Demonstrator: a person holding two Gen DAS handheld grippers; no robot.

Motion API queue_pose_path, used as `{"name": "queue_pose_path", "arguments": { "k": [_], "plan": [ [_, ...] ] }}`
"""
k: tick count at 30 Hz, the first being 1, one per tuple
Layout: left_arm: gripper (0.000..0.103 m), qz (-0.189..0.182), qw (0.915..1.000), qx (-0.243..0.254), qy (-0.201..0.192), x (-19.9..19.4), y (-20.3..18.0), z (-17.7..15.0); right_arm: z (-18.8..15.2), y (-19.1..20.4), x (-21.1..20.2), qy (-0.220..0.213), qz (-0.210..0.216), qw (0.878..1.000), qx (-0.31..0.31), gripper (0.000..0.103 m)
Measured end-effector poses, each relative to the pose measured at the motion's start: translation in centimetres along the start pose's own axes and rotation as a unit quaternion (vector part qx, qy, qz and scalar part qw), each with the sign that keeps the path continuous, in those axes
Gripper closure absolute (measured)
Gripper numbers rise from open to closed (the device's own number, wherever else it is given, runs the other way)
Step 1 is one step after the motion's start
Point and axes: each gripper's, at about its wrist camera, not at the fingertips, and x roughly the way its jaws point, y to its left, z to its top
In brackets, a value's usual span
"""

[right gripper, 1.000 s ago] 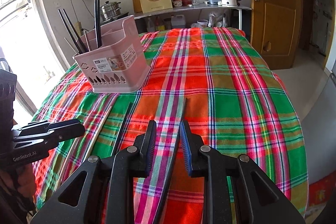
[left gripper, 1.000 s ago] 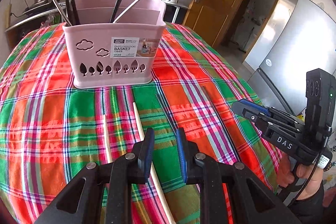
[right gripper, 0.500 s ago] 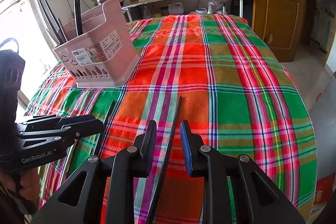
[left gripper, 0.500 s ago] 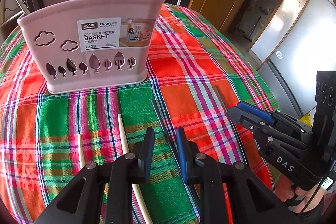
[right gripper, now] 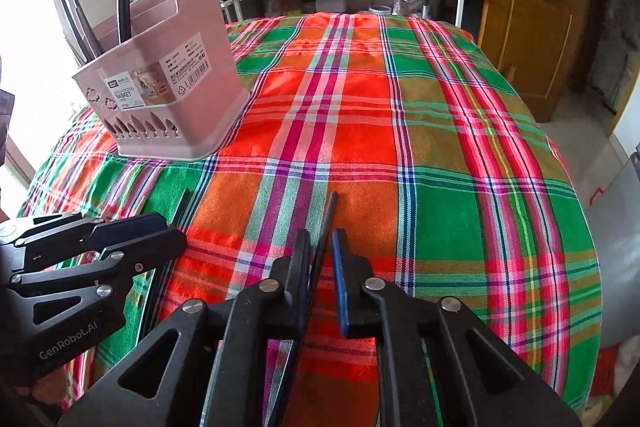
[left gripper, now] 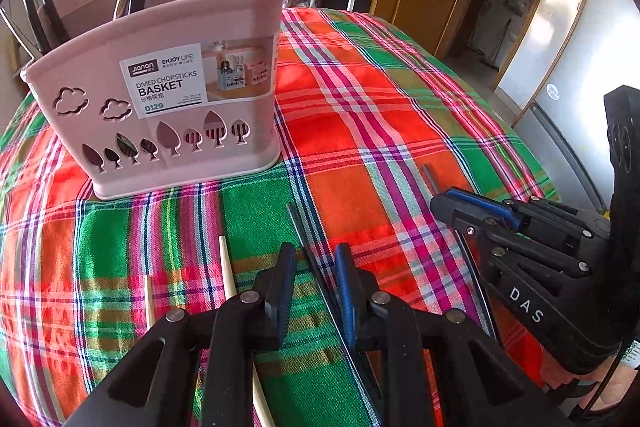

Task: Organize utensils
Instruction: 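Lift both held utensils and carry them over the pink basket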

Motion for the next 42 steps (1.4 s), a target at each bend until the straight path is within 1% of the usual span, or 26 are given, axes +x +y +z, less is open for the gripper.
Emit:
{"name": "queue_pose_path", "arguments": {
  "k": [2,7,10,14,20,25,28,35,42],
  "plan": [
    [0.094,0.006,1.0000,0.005,0.001,0.2,-0.2,0.1,0.0,0.0,0.0,0.000,0.000,1.000,0.000,0.095],
    [0.096,-0.010,0.9999,-0.012,0.006,0.4,0.2,0.8,0.1,0.0,-0.4,-0.004,0.010,1.000,0.002,0.096],
    [0.097,-0.024,0.9995,-0.021,0.005,-0.4,0.9,0.8,0.4,0.1,-1.4,-0.014,0.018,1.000,0.003,0.097],
    [0.097,-0.039,0.9989,-0.019,-0.017,-2.7,0.8,1.2,1.2,0.3,-3.3,-0.036,0.025,0.999,0.006,0.097],
    [0.098,-0.061,0.9958,-0.014,-0.066,-8.0,1.2,2.5,2.6,0.9,-7.3,-0.082,0.036,0.996,0.004,0.098],
    [0.099,-0.070,0.9916,-0.005,-0.109,-12.6,1.7,3.6,3.6,1.7,-10.8,-0.123,0.041,0.992,-0.004,0.098],
    [0.099,-0.070,0.9892,-0.001,-0.129,-14.7,1.7,4.1,4.0,2.1,-12.5,-0.142,0.042,0.989,-0.007,0.098],
    [0.099,-0.071,0.9847,0.003,-0.159,-18.1,2.3,4.5,4.4,2.9,-15.6,-0.177,0.043,0.983,-0.012,0.098],
    [0.099,-0.070,0.9832,0.006,-0.168,-19.6,2.8,4.2,4.4,3.5,-17.1,-0.194,0.045,0.980,-0.017,0.098]
  ]
}}
